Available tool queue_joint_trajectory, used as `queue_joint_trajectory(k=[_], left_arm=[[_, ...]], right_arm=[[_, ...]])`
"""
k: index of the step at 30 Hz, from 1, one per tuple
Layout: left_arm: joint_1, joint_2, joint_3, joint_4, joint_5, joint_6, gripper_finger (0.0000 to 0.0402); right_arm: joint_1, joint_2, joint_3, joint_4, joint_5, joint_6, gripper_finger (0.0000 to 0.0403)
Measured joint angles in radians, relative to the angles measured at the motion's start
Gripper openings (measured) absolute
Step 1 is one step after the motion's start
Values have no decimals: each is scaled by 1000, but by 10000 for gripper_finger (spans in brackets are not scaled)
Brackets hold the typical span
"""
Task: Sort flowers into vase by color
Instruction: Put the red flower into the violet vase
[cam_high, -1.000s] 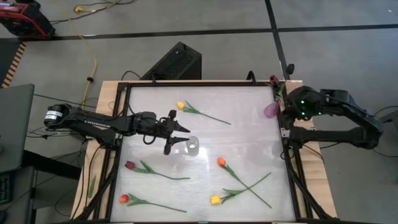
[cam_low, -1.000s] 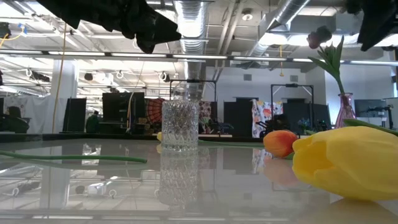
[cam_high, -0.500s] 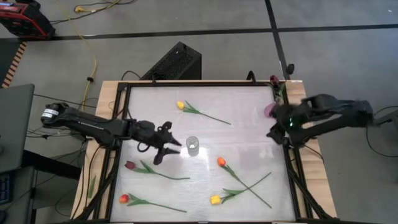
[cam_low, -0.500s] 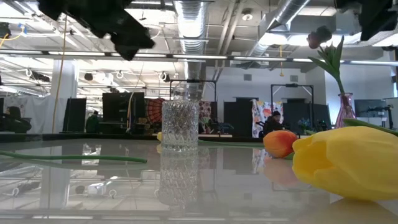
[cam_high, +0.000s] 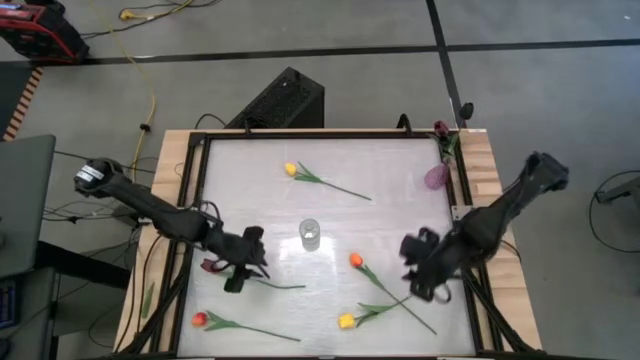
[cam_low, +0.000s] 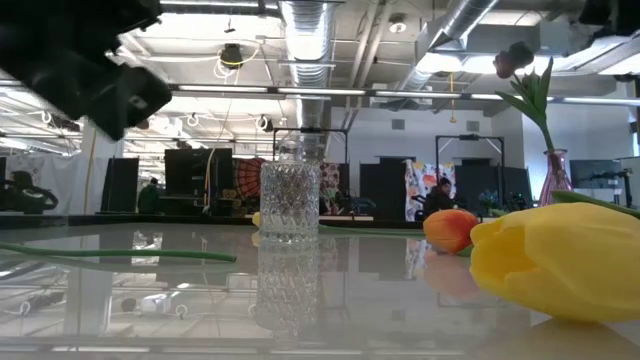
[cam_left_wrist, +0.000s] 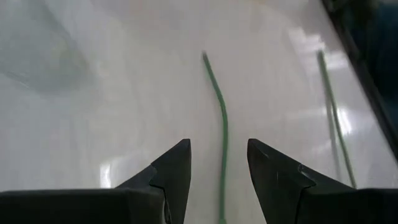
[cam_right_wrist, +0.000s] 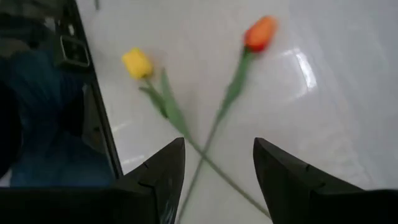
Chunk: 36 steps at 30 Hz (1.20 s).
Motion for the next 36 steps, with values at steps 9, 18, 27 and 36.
queue_joint_trajectory(k=[9, 18, 27, 36], left_arm=[[-104, 173, 0, -1, -1, -42, 146], [-162, 286, 4, -111, -80, -114, 146], [-217, 300, 5, -169, -113, -185, 57], [-225, 276, 3, -168, -134, -154, 2]], right_arm=[[36, 247, 0, 192, -29, 57, 217], [42, 351, 0, 317, -34, 105, 217], [42, 420, 0, 456, -24, 105, 217], [42, 515, 0, 541, -26, 128, 217]])
